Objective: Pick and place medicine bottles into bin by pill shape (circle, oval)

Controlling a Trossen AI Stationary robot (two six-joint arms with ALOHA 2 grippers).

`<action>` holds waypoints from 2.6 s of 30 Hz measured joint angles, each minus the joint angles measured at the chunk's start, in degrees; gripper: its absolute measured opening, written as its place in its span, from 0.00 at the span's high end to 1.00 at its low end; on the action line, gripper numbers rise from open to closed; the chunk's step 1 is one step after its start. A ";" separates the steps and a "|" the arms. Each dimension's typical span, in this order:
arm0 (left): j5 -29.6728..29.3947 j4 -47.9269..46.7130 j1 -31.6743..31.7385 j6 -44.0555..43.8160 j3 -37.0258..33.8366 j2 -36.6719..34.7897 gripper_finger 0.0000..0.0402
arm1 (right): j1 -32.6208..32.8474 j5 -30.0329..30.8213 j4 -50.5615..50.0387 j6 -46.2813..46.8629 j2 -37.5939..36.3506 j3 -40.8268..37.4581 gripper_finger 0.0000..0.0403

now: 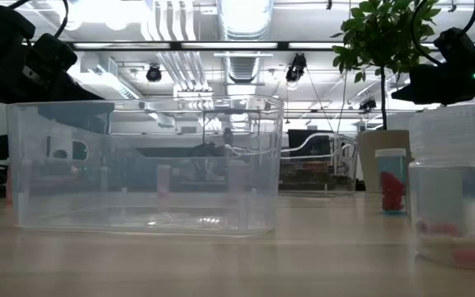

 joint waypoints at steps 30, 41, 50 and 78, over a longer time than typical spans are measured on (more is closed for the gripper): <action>-0.78 0.51 0.02 0.01 0.01 -0.79 1.00 | -0.11 0.04 0.02 -26.93 0.02 0.00 0.79; 0.05 2.52 -0.09 -18.94 0.00 -0.75 1.00 | -0.11 -1.49 0.18 44.79 0.02 -0.02 0.79; 0.49 12.76 -0.11 -28.41 0.00 0.02 1.00 | -0.11 -1.52 0.65 55.08 0.02 -0.01 0.79; -1.33 55.81 -0.09 9.14 -0.02 9.96 1.00 | -0.11 -33.56 15.03 46.18 0.04 0.00 0.79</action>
